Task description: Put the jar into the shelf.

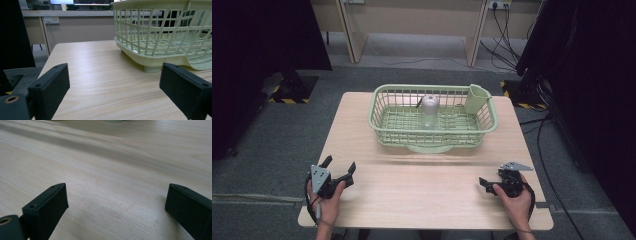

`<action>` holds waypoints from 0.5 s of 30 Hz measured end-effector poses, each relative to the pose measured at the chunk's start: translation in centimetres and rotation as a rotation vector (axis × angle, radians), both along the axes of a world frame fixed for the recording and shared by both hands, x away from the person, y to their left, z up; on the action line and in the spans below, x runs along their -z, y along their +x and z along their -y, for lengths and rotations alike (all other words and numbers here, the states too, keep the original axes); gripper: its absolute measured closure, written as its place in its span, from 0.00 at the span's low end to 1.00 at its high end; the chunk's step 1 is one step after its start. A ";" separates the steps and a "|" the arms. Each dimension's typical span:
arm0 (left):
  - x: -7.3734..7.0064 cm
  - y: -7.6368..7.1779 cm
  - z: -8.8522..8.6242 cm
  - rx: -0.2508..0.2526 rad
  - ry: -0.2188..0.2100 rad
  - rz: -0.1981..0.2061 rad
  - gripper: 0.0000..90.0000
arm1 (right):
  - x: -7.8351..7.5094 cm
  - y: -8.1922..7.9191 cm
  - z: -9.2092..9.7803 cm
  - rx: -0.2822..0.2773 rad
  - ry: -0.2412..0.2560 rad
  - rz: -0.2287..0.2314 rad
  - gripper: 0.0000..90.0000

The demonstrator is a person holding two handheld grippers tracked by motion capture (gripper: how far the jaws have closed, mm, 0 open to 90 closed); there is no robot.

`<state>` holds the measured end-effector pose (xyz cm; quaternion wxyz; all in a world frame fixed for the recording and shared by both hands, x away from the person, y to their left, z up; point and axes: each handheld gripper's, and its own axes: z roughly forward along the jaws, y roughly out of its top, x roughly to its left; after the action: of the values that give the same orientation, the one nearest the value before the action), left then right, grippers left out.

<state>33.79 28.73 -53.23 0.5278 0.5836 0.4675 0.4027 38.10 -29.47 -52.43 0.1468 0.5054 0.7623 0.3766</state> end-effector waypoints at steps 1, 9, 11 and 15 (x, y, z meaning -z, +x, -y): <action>0.0 0.0 0.0 0.000 0.001 0.000 0.10 | 0.0 0.0 0.0 0.000 -0.001 0.000 0.05; 0.0 0.0 0.0 0.002 0.004 -0.002 0.10 | 0.0 0.0 0.0 -0.001 -0.005 0.002 0.05; 0.0 0.0 0.1 0.002 0.006 -0.002 0.10 | 0.0 0.0 0.0 0.002 -0.004 0.002 0.05; 0.0 0.0 0.1 0.002 0.008 -0.002 0.10 | 0.0 0.0 0.0 0.003 -0.005 0.002 0.05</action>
<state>33.82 28.66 -53.22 0.5257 0.5865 0.4657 0.4034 38.09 -29.49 -52.44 0.1494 0.5058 0.7623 0.3751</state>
